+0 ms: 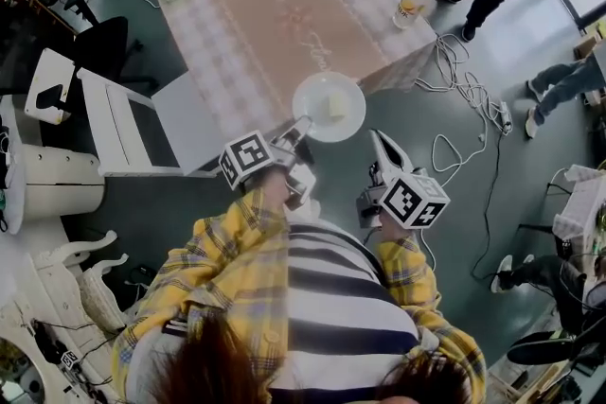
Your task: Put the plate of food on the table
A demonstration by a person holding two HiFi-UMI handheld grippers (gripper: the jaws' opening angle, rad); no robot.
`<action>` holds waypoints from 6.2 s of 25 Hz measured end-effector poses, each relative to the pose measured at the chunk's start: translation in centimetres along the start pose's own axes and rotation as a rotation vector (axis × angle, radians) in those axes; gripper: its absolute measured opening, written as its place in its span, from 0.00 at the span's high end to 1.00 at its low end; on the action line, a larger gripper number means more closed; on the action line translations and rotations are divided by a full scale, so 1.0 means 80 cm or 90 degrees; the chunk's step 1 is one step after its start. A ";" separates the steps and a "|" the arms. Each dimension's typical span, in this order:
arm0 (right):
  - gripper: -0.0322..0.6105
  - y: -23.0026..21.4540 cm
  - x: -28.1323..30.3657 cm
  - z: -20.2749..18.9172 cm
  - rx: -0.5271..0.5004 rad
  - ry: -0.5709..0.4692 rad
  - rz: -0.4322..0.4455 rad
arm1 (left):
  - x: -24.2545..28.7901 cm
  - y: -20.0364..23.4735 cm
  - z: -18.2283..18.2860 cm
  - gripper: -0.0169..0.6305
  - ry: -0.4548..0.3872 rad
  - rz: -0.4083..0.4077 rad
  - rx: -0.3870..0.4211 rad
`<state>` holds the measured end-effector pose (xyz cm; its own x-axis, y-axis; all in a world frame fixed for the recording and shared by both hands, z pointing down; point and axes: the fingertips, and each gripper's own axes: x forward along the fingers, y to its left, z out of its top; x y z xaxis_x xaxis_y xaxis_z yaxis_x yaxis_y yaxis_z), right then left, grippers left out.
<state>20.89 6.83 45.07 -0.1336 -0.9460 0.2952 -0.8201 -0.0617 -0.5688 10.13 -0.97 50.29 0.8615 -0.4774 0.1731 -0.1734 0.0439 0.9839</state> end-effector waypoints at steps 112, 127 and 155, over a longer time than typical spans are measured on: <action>0.95 -0.167 0.405 0.154 -0.057 0.310 0.110 | 0.383 0.030 0.221 0.70 0.119 0.388 0.537; 0.95 -0.144 0.396 0.142 -0.085 0.291 0.084 | 0.353 -0.057 0.207 0.97 -0.013 0.199 0.568; 0.95 -0.099 0.276 0.113 -0.122 0.145 -0.004 | 0.201 -0.076 0.135 0.97 -0.006 0.070 0.502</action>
<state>29.46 -16.42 49.19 -0.2312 -0.8489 0.4753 -0.9088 0.0140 -0.4171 19.87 -18.37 46.62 0.8163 -0.5143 0.2631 -0.5468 -0.5410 0.6390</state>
